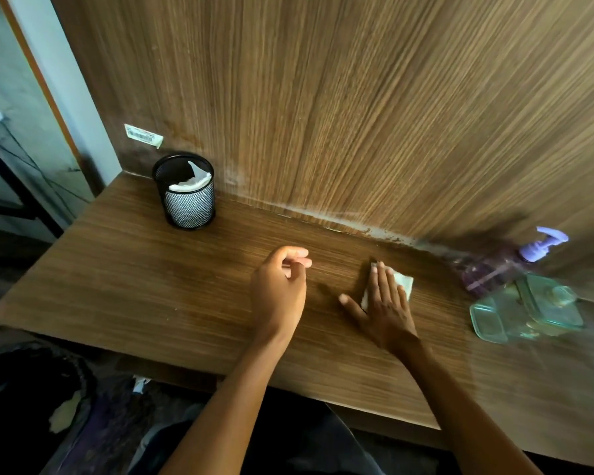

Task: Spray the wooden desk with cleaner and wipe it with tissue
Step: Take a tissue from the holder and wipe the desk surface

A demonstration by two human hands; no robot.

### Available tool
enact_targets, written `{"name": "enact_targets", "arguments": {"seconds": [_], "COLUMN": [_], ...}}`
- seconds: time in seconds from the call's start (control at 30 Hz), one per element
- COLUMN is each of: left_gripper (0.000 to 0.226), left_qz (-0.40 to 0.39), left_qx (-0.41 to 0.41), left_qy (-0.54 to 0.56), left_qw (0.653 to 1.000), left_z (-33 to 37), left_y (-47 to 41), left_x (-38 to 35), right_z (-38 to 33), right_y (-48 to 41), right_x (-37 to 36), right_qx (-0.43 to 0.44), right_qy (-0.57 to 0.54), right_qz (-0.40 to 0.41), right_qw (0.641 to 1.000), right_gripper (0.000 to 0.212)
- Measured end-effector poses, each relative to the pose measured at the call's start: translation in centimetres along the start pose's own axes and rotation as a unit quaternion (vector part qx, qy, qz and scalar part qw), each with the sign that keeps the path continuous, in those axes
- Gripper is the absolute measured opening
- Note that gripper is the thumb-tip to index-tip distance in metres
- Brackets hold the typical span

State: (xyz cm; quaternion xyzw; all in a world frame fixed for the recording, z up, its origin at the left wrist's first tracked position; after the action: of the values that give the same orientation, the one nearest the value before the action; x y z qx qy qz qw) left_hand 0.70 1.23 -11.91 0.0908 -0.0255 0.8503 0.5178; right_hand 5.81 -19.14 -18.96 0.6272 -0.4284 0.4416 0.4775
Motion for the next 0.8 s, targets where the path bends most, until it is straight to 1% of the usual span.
{"name": "enact_targets", "arguments": {"seconds": [0.07,0.13,0.2,0.3,0.4,0.47,0.53,0.6,0.63,0.7,0.8], "left_gripper": [0.021,0.021,0.022,0.021,0.022,0.022,0.02,0.019,0.019,0.019,0.019], "left_qz": [0.007,0.012,0.019,0.033,0.032,0.035,0.041,0.038,0.035,0.031,0.026], "left_qx": [0.0,0.002,0.005,0.009,0.015,0.012,0.012,0.014,0.015,0.015,0.017], "left_qy": [-0.003,-0.005,-0.004,-0.013,0.001,0.01,0.014,0.016,0.018,0.024,0.026], "left_qw": [1.0,1.0,1.0,0.999,0.999,0.999,0.999,0.999,0.999,0.999,0.999], "left_z": [0.0,0.1,0.1,-0.1,-0.1,-0.1,-0.2,-0.2,-0.2,-0.1,-0.1], "left_y": [-0.1,-0.1,-0.3,-0.6,-0.4,-0.5,-0.6,-0.6,-0.5,-0.4,-0.5], "left_x": [0.1,0.0,0.1,0.5,0.8,1.0,1.4,1.8,1.8,2.0,1.7], "right_z": [-2.2,-5.1,-8.2,-11.4,-11.8,-10.1,-7.3,-4.6,-3.4,-2.6,-4.3], "right_y": [-2.1,-3.5,-4.0,-2.0,1.6,4.0,5.5,5.9,5.8,4.5,1.8], "right_x": [-0.1,-0.3,-0.6,-1.4,-2.2,-2.5,-2.7,-2.1,-1.8,-1.3,-0.4], "right_qx": [-0.014,0.001,0.042,0.125,0.196,0.212,0.196,0.165,0.145,0.096,0.012], "right_qy": [-0.016,-0.024,0.006,0.058,0.033,0.04,0.069,0.073,0.067,0.047,-0.005], "right_qz": [-0.001,-0.02,-0.037,-0.044,-0.039,-0.031,-0.019,-0.008,-0.017,-0.04,-0.013], "right_qw": [1.0,1.0,0.998,0.989,0.979,0.976,0.978,0.984,0.987,0.994,1.0], "right_gripper": [0.109,0.104,0.105,0.105,0.098,0.103,0.101,0.099,0.101,0.106,0.115]}}
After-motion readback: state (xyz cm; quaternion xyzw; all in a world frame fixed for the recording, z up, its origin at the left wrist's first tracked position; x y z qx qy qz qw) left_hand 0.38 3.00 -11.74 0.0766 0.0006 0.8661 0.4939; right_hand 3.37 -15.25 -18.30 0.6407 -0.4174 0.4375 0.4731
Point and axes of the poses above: each hand's wrist, its own y-axis away from the middle knuckle, its own x-axis out of the back of the hand, z = x × y, the point moved 7 cm from there along -y, towards the middle knuckle, and after that the axes turned 3 degrees about -z, right-handed, at the moved point
